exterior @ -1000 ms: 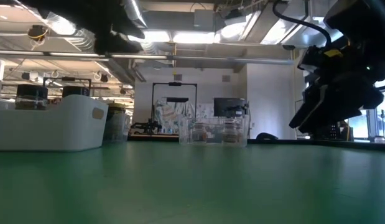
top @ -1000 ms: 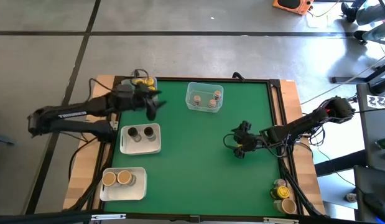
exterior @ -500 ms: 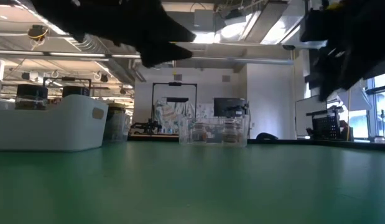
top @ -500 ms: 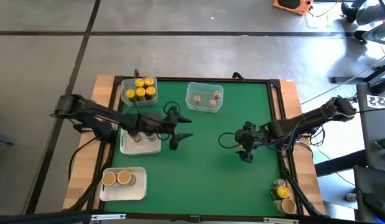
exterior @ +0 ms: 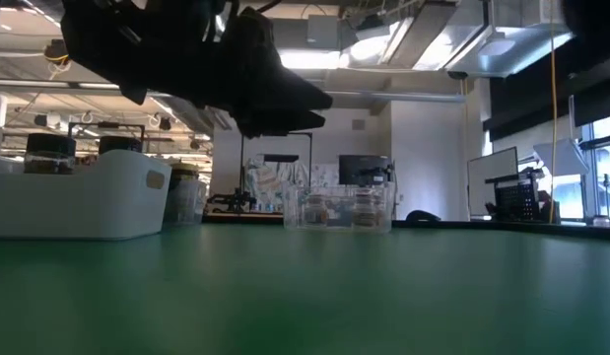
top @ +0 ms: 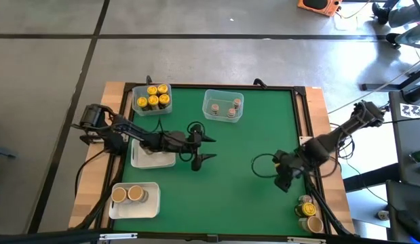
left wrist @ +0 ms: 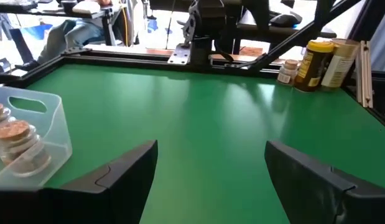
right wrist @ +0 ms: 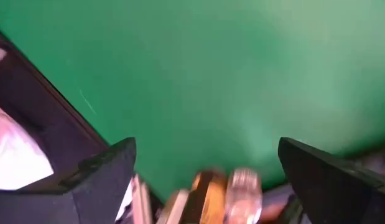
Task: Sort spices by type
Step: Put the yellow seasoning bottle into the left transparent bin
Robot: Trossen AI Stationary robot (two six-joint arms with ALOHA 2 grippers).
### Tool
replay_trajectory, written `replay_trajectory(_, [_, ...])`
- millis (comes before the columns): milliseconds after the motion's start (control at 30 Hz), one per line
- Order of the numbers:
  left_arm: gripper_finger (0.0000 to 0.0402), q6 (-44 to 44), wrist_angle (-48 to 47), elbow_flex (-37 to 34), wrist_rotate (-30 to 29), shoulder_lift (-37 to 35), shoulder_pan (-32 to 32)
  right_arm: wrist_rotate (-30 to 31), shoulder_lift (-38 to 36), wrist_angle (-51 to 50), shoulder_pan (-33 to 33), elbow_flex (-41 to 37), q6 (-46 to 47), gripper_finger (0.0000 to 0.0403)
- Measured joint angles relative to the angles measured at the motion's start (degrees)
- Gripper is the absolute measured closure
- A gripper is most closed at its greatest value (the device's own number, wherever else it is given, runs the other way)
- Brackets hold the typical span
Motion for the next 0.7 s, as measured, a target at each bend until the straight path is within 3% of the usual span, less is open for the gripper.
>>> replay_trajectory(167, [0.0106, 1.0, 0.2, 0.0, 0.0, 0.0, 0.0, -6.7, 1.7, -2.6, 6.4, 0.0, 16.3, 0.0011])
replay_trajectory(367, [0.0106, 1.3, 0.3, 0.0, -0.2, 0.0, -0.8, -13.1, 5.3, -2.6, 12.8, 0.0, 27.6, 0.0011])
replay_trajectory(533, [0.0106, 2.0, 0.8, 0.0, -0.1, 0.0, -1.3, -17.6, 8.2, -1.4, 16.9, 0.0, 32.2, 0.0011])
replay_trajectory(700, [0.0106, 2.1, 1.6, 0.0, -0.1, 0.0, -1.3, -17.9, 10.4, 4.0, 18.6, 0.0, 34.8, 0.0011])
